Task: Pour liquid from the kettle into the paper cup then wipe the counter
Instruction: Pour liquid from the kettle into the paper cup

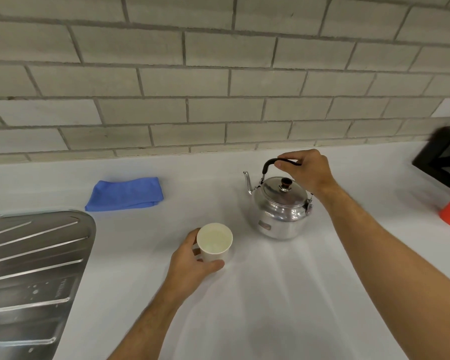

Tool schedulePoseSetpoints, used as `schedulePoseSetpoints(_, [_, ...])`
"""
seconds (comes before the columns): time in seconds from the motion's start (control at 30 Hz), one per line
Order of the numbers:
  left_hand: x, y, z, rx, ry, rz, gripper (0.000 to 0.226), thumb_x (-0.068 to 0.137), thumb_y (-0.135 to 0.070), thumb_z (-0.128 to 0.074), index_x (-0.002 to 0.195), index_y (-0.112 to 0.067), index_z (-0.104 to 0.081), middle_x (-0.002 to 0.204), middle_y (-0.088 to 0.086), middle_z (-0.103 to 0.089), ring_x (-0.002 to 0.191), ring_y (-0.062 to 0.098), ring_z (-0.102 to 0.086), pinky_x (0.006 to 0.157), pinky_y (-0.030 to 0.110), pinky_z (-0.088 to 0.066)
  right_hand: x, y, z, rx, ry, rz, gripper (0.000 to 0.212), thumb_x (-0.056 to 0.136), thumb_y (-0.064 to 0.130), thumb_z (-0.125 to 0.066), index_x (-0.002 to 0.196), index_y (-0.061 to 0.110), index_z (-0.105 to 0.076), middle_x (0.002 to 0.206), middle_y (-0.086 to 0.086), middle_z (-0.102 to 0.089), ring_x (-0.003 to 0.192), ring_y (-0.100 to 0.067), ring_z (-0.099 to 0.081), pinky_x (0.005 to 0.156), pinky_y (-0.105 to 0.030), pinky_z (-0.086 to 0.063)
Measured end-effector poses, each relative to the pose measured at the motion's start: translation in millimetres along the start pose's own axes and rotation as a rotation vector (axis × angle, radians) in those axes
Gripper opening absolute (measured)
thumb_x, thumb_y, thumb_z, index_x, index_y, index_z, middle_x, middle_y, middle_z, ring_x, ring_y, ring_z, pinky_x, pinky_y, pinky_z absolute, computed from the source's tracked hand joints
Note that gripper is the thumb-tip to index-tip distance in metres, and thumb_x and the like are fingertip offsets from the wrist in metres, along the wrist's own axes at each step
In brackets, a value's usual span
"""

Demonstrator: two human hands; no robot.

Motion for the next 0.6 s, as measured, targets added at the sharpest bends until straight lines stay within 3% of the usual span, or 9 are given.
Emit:
schedulePoseSetpoints(0.13, [1.6, 1.7, 1.7, 0.006, -0.005, 0.011, 0.073, 0.06, -0.015, -0.087, 0.121, -0.036, -0.053, 0.113, -0.016, -0.063, 0.105, 0.009, -0.06, 0.079, 0.019, -0.05, 17.5, -6.0, -9.2, 0.019, -0.055, 0.001, 0.021, 0.078, 0.038, -0.076, 0.098, 0.029, -0.079, 0.083, 0.016, -0.073, 0.072, 0.003, -0.063, 0.068, -0.01, -0.043])
schedulePoseSetpoints(0.27, [3.8, 3.5, 2.9, 0.027, 0.002, 0.019, 0.075, 0.059, -0.012, -0.087, 0.123, -0.033, -0.054, 0.114, -0.012, -0.064, 0.104, 0.011, -0.061, 0.083, 0.022, -0.051, 35.2, -13.7, -14.5, 0.016, -0.07, -0.023, 0.019, 0.08, 0.037, -0.075, 0.098, 0.031, -0.078, 0.08, 0.02, -0.07, 0.074, 0.005, -0.064, 0.064, -0.009, -0.043])
schedulePoseSetpoints(0.33, [5.0, 6.6, 3.4, 0.037, 0.021, 0.032, 0.078, 0.058, -0.003, -0.085, 0.122, -0.035, -0.054, 0.114, -0.012, -0.063, 0.103, 0.012, -0.061, 0.084, 0.023, -0.053, 44.3, -16.3, -17.6, 0.011, -0.072, -0.017, 0.018, 0.082, 0.035, -0.074, 0.099, 0.03, -0.078, 0.082, 0.018, -0.071, 0.082, -0.003, -0.066, 0.066, -0.009, -0.042])
schedulePoseSetpoints(0.47, [7.5, 11.7, 6.1, 0.081, 0.051, 0.039, 0.084, 0.056, 0.011, -0.075, 0.116, -0.043, -0.051, 0.111, -0.011, -0.062, 0.097, 0.013, -0.065, 0.072, 0.014, -0.054, 60.8, -20.5, -22.4, -0.003, -0.072, -0.012, 0.023, 0.083, 0.033, -0.073, 0.104, 0.025, -0.077, 0.097, 0.007, -0.076, 0.089, -0.008, -0.065, 0.072, -0.011, -0.042])
schedulePoseSetpoints(0.6, [9.9, 14.4, 8.6, 0.113, 0.066, 0.054, 0.083, 0.057, 0.016, -0.069, 0.123, -0.033, -0.052, 0.11, -0.014, -0.061, 0.098, 0.009, -0.064, 0.07, 0.009, -0.051, 70.2, -24.5, -26.0, 0.002, -0.065, -0.011, 0.024, 0.084, 0.032, -0.073, 0.106, 0.024, -0.077, 0.098, 0.005, -0.075, 0.089, -0.01, -0.065, 0.077, -0.015, -0.045])
Point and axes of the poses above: each hand's wrist, its own x-axis towards the middle knuckle, its own z-axis out of the back of the hand, y = z × x, the point moved 6 cm from there along x, towards the middle knuckle
